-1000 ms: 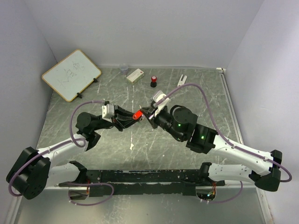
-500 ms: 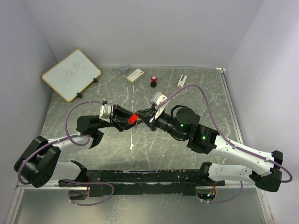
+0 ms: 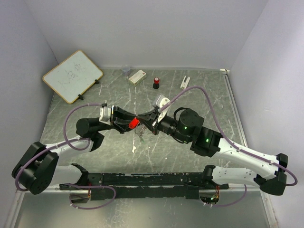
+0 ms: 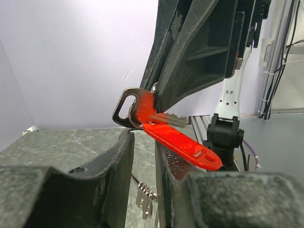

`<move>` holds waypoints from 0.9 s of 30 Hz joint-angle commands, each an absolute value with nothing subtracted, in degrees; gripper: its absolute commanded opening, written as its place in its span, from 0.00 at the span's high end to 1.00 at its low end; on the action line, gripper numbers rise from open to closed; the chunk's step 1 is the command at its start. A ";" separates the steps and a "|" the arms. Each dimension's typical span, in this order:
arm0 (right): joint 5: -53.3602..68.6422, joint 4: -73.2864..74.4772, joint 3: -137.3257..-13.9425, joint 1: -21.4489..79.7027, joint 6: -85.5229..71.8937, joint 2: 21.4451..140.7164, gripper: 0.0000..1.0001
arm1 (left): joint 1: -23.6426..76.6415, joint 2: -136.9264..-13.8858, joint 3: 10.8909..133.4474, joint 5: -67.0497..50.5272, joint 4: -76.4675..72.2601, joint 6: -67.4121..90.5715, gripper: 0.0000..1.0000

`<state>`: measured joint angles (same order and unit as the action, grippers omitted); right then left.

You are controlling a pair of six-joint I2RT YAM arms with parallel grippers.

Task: Remove the keys from the keyring

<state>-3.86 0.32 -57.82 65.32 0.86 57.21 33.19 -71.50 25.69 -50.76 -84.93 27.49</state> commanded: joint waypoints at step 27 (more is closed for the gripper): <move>-0.12 -1.97 -57.71 65.33 -1.40 56.99 1.00 | 32.91 -60.18 22.40 -40.43 -72.21 12.99 0.30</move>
